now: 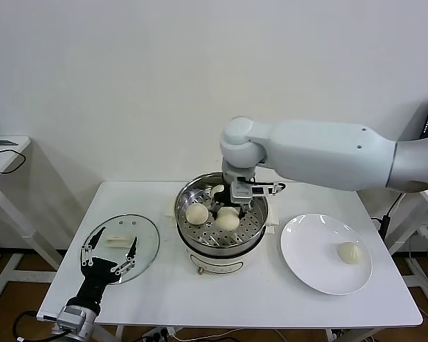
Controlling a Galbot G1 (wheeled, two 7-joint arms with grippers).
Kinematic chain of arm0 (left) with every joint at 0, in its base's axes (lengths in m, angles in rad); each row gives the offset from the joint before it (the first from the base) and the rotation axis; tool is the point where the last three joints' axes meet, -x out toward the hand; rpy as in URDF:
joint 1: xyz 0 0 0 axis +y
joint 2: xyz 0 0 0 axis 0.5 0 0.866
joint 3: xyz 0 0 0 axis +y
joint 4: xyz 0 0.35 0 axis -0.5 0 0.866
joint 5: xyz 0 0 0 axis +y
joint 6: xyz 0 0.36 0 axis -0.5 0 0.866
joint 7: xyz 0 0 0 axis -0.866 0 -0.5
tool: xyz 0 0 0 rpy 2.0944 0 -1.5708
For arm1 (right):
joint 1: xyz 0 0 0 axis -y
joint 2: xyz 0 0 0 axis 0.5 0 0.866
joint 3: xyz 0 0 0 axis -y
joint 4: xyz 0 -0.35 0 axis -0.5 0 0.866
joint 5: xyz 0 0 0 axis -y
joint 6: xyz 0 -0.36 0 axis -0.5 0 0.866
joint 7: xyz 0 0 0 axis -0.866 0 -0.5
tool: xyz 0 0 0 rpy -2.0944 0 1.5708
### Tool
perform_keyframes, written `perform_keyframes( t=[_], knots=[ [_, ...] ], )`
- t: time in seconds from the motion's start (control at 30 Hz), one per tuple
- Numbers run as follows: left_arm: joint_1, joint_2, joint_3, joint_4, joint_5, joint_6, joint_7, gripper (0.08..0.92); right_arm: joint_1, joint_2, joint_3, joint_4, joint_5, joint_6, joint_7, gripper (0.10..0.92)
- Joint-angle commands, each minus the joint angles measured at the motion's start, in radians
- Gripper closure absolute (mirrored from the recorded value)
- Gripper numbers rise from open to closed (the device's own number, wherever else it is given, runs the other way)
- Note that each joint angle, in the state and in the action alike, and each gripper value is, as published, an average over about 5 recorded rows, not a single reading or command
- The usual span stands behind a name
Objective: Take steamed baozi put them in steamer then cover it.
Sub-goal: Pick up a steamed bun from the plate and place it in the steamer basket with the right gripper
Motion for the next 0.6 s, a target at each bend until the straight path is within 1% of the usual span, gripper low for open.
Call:
perform_keyframes(
  t=[0.03,0.5,0.6],
  knots=[
    [0.001,0.004,-0.006,-0.001,-0.003,-0.001,0.002,0.177,-0.052,0.065,-0.010,-0.049,0.005,-0.015,-0.032,0.347],
    [-0.007,0.007,-0.008,0.008,-0.009,-0.001,0.005,0.177,-0.123,0.124,0.005,-0.135,-0.032,-0.019,-0.061,0.346],
    [-0.009,0.007,-0.009,0.009,-0.010,-0.002,0.006,0.177,-0.130,0.128,0.010,-0.144,-0.040,-0.022,-0.056,0.326]
  ],
)
